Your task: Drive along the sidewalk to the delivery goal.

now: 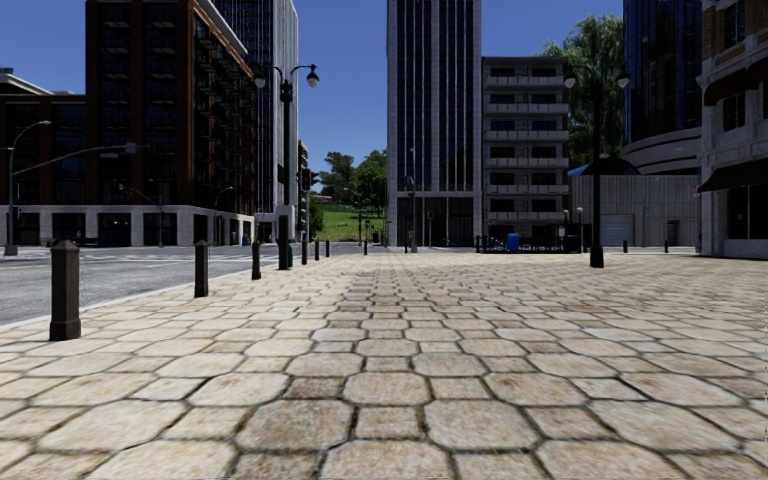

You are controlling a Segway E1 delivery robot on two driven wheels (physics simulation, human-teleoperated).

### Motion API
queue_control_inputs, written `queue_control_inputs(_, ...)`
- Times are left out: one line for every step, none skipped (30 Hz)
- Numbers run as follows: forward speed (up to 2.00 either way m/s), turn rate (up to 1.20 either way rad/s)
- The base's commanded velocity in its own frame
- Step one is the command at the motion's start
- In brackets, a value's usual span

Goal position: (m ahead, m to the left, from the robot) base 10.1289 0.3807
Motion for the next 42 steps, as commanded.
queue_control_inputs(1.94, 0.00)
queue_control_inputs(1.94, 0.00)
queue_control_inputs(1.94, 0.00)
queue_control_inputs(1.94, 0.00)
queue_control_inputs(1.94, 0.00)
queue_control_inputs(1.94, 0.00)
queue_control_inputs(1.94, 0.00)
queue_control_inputs(1.94, 0.00)
queue_control_inputs(1.94, 0.00)
queue_control_inputs(1.94, 0.00)
queue_control_inputs(1.94, 0.00)
queue_control_inputs(1.94, 0.00)
queue_control_inputs(1.94, 0.00)
queue_control_inputs(1.94, 0.00)
queue_control_inputs(1.94, 0.00)
queue_control_inputs(1.95, 0.00)
queue_control_inputs(1.95, 0.00)
queue_control_inputs(1.95, 0.00)
queue_control_inputs(1.95, 0.00)
queue_control_inputs(1.95, 0.00)
queue_control_inputs(1.95, 0.00)
queue_control_inputs(1.95, 0.00)
queue_control_inputs(1.95, 0.00)
queue_control_inputs(1.95, 0.00)
queue_control_inputs(1.95, 0.00)
queue_control_inputs(1.95, 0.00)
queue_control_inputs(1.95, 0.00)
queue_control_inputs(1.95, 0.00)
queue_control_inputs(1.95, 0.00)
queue_control_inputs(1.95, 0.00)
queue_control_inputs(1.95, 0.00)
queue_control_inputs(1.95, 0.00)
queue_control_inputs(1.95, 0.00)
queue_control_inputs(1.95, 0.00)
queue_control_inputs(1.95, 0.00)
queue_control_inputs(1.95, 0.00)
queue_control_inputs(1.95, 0.00)
queue_control_inputs(1.95, 0.00)
queue_control_inputs(1.95, 0.00)
queue_control_inputs(1.95, 0.00)
queue_control_inputs(1.95, 0.00)
queue_control_inputs(1.95, 0.00)
